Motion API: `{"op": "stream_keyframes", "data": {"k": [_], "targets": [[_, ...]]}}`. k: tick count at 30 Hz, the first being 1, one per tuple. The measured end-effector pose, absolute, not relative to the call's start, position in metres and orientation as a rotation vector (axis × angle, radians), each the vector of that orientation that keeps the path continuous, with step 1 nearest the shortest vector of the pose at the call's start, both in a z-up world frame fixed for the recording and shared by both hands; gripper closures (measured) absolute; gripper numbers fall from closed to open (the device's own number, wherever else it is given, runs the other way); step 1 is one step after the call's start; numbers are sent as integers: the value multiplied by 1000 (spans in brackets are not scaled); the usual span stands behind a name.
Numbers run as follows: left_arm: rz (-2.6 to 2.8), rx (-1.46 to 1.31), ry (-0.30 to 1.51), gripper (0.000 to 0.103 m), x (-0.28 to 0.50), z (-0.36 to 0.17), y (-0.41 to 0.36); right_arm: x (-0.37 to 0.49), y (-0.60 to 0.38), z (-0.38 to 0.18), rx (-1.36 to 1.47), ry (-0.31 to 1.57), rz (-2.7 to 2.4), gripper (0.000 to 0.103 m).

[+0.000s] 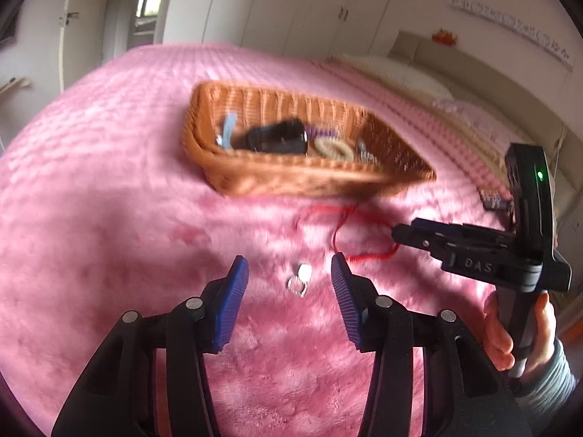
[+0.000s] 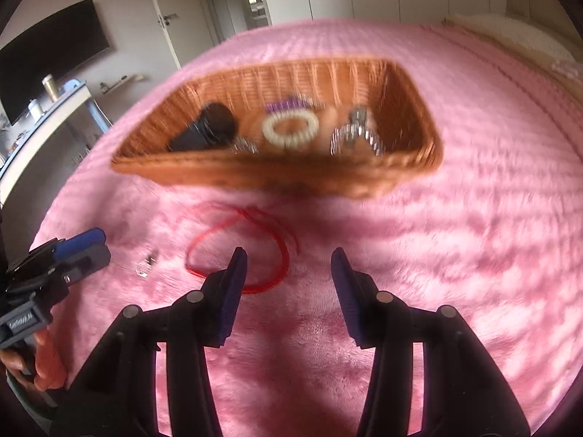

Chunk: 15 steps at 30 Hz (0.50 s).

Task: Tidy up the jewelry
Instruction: 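Withdraw both tools from the basket toward the remaining jewelry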

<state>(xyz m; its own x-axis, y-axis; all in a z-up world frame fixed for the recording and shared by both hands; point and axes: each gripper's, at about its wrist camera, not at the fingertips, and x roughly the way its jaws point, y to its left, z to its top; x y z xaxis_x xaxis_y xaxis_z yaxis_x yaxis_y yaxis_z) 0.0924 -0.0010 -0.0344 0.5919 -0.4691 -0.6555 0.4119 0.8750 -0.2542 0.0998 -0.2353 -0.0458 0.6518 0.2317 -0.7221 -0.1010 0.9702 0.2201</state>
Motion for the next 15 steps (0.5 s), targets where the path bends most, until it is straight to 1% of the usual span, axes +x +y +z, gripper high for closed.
{"op": "stream_keyframes", "data": {"k": [1,3,5,8,10,15], "targets": [[-518,-66,789,62,92,-35,-3,100,-234,-46,161,839,191,64],[-523,-37,794,63,92,-36,-10,102,-232,-46,149,829,190,65],[-527,-16,813,66,93,-40,-16,104,-229,-48,134,826,177,69],[-497,28,853,67,100,-48,-24,109,-227,-53,118,843,161,72],[-483,62,865,68,101,-52,-30,109,-225,-53,115,839,161,76],[-452,146,850,76,96,-52,-43,110,-226,-55,114,838,161,78]]}}
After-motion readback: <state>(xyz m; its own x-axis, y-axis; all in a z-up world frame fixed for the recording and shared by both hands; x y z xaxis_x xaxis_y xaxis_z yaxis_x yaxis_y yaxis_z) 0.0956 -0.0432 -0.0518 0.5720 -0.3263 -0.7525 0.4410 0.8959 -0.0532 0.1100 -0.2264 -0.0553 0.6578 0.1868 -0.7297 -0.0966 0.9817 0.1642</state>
